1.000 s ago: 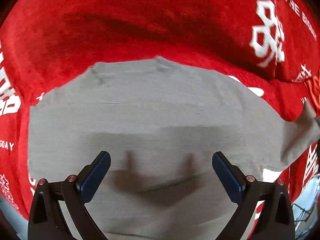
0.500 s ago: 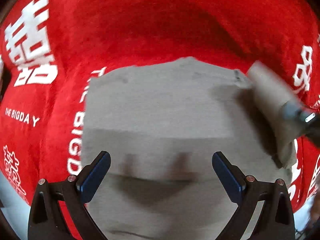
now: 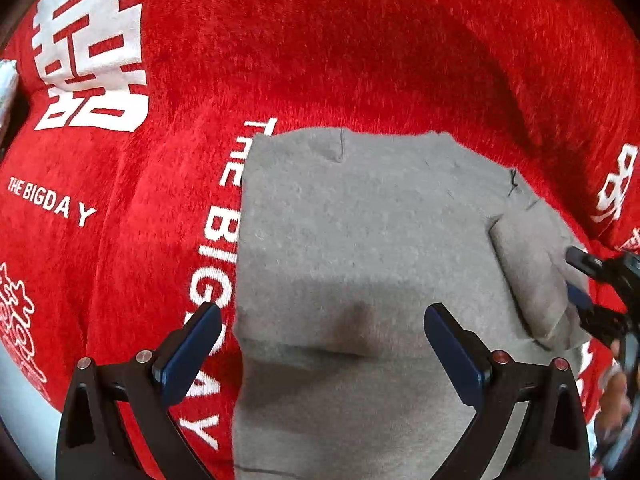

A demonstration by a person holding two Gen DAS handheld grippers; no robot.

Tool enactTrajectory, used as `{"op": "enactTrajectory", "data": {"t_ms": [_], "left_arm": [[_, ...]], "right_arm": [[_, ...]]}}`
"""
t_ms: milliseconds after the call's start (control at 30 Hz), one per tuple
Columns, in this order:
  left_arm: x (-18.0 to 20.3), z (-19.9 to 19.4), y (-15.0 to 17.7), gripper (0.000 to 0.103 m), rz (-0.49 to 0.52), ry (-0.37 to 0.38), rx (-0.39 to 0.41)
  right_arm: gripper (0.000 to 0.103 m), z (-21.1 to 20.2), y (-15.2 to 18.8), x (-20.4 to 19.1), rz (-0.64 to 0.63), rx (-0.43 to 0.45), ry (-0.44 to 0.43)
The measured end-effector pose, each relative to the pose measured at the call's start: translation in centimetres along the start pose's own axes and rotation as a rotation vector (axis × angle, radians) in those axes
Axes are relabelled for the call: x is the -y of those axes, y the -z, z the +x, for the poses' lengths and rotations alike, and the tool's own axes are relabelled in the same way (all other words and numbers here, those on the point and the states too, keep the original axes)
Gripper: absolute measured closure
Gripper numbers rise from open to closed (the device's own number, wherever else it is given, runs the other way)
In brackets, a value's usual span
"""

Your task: Fold small clothes

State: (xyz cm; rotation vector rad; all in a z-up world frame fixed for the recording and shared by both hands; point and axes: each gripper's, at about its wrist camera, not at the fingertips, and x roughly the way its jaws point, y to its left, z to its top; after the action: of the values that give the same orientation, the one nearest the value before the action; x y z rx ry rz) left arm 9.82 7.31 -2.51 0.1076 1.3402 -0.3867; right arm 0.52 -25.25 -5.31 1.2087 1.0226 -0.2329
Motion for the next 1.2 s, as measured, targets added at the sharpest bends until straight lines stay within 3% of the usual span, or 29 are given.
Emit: {"op": "enactTrajectory", "data": {"t_ms": [100,233,367,467,500,533,600,633,767,900,1033,1067,1100,1133,1167,1200], "left_arm": [[-1.0,-0.5,-0.3,0.002,-0.022,0.037,0.006],[-2.6,-0.9,-0.6,0.002,-0.053,0.049,0.017],[-4.6,-0.6,-0.6,0.002,-0.108,0.038,0.008],[-5.2,-0.4,-0.2,0.002,-0.121,0.035,0.001],[-5.3,-0.3,-0.1,0.002,-0.119,0.035,-0.002],[-5.3,-0.1,0.0,0.002,-0.117,0.037,-0.006],[-5.1,0.2,0.2,0.002,-0.111,0.05,-0.02],[-4.9,0.4,0.2,0.002,-0.108,0.056,-0.024],[-3.6,1.3,0.2,0.002,-0.097,0.104,-0.055],[-1.8,2.5,-0.1,0.002,-0.093,0.154,-0.098],[-1.1,3.3,-0.4,0.002,-0.098,0.141,-0.103],[-1.0,3.3,-0.6,0.007,-0.105,0.138,-0.103],[-1.1,3.3,-0.7,0.022,-0.107,0.132,-0.104],[-1.2,3.3,-0.8,0.029,-0.108,0.108,-0.116],[-1.3,3.4,-1.0,0.041,-0.114,0.089,-0.123],[-1.5,3.4,-1.1,0.053,-0.121,0.084,-0.123]], "right_arm": [[0.096,1.5,1.4,-5.7,-0.255,-0.029,0.002],[0.096,5.4,6.6,-12.1,-0.614,-0.139,0.086],[0.094,9.7,11.1,-13.1,-0.772,-0.252,0.194],[0.092,10.9,12.5,-11.1,-0.787,-0.317,0.266],[0.086,10.6,12.7,-10.7,-0.78,-0.314,0.264],[0.082,10.2,12.8,-10.6,-0.769,-0.315,0.255],[0.05,8.8,12.5,-10.1,-0.721,-0.309,0.24],[0.046,7.9,12.6,-9.8,-0.702,-0.301,0.234],[0.046,3.9,11.0,-6.1,-0.537,-0.263,0.237],[0.046,-0.7,8.4,0.3,-0.23,-0.18,0.228],[0.046,-4.2,6.5,6.3,0.077,-0.052,0.165],[0.046,-4.7,6.2,7.5,0.14,-0.018,0.147],[0.046,-5.0,5.9,8.2,0.177,0.003,0.138],[0.047,-5.3,5.5,8.8,0.214,0.025,0.12],[0.064,-5.3,5.3,9.1,0.238,0.039,0.106],[0.097,-5.4,4.9,9.2,0.248,0.053,0.102]]}}
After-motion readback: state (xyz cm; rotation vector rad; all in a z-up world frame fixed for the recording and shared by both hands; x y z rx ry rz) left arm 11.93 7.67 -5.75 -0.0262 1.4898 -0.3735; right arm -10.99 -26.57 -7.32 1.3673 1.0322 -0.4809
